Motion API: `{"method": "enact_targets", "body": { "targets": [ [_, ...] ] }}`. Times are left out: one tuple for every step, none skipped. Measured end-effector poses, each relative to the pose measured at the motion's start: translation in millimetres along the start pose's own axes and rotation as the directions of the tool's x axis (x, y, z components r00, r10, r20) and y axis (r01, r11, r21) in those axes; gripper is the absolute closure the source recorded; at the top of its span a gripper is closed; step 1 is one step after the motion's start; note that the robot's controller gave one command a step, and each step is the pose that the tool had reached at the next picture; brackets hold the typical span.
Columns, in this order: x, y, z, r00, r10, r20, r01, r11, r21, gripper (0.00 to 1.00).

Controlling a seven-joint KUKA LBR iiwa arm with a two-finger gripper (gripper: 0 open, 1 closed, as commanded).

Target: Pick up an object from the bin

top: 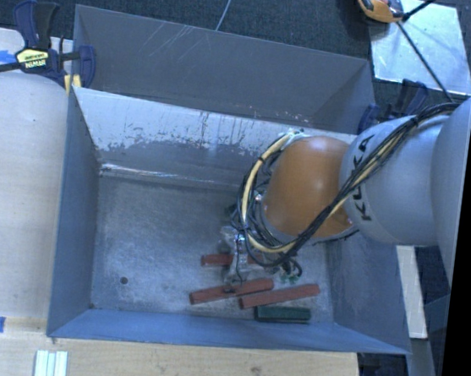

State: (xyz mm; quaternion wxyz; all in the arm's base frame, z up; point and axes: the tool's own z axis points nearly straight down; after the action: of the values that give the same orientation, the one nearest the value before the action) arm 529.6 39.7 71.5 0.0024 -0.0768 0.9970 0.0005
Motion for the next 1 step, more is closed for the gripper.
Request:
{"method": "enact_targets", "body": {
  "targets": [
    [0.0,0.0,0.0,1.000,0.000,0.000,0.000,1.000,0.000,1.00]
  ]
}}
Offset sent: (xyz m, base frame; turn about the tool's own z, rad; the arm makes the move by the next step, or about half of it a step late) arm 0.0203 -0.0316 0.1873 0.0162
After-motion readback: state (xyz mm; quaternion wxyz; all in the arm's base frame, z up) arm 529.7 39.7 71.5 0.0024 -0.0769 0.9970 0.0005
